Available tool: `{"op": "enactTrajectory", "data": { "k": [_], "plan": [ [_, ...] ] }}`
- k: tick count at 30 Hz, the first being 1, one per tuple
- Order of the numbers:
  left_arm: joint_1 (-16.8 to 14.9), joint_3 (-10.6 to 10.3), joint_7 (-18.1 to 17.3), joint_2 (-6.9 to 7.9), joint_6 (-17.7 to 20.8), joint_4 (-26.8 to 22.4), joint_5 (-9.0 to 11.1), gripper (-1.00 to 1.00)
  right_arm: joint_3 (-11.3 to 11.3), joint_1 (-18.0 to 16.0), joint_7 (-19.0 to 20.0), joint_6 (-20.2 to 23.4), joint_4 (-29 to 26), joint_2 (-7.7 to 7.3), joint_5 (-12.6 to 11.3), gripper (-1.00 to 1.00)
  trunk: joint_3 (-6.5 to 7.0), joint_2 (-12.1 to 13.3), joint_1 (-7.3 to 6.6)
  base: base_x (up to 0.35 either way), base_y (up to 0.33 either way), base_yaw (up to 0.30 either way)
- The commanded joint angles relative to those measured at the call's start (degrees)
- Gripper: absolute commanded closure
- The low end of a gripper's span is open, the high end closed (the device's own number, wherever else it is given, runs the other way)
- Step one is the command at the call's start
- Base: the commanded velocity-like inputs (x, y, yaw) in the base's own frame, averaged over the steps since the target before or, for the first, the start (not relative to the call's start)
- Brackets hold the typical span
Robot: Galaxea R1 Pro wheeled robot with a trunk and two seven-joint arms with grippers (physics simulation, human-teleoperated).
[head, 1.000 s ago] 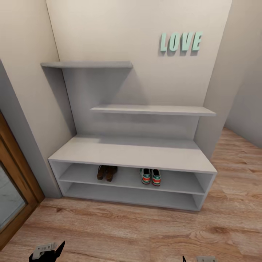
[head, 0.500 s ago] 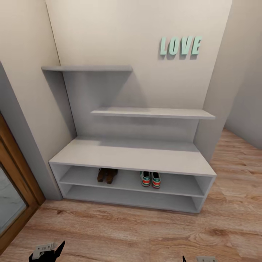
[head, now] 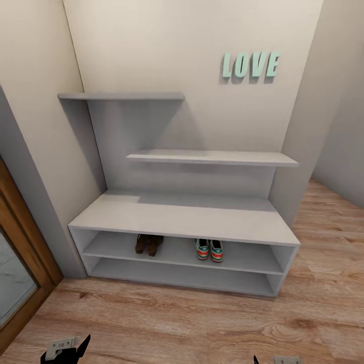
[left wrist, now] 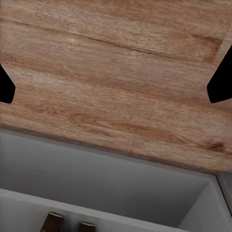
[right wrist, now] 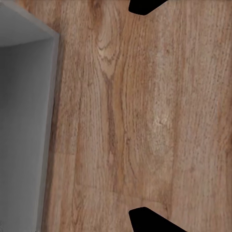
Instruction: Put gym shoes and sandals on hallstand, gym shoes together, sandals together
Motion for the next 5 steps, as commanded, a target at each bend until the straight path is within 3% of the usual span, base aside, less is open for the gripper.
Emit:
{"op": "enactTrajectory", "data": {
  "k": [1, 5],
  "plan": [
    [-0.05, 0.19, -0.58, 0.0, 0.1, 0.07, 0.57, -1.0, -0.06, -0.04, -0.02, -0.18, 0.05, 0.0, -0.08, -1.0, -0.05, -0.02, -0.01, 0.0, 0.0, 0.0],
    [-0.05, 0.19, -0.58, 0.02, 0.09, 0.07, 0.57, -1.0, -0.06, -0.04, -0.02, -0.18, 0.05, 0.0, -0.08, -1.0, -0.05, -0.02, -0.01, 0.0, 0.0, 0.0]
  ]
}}
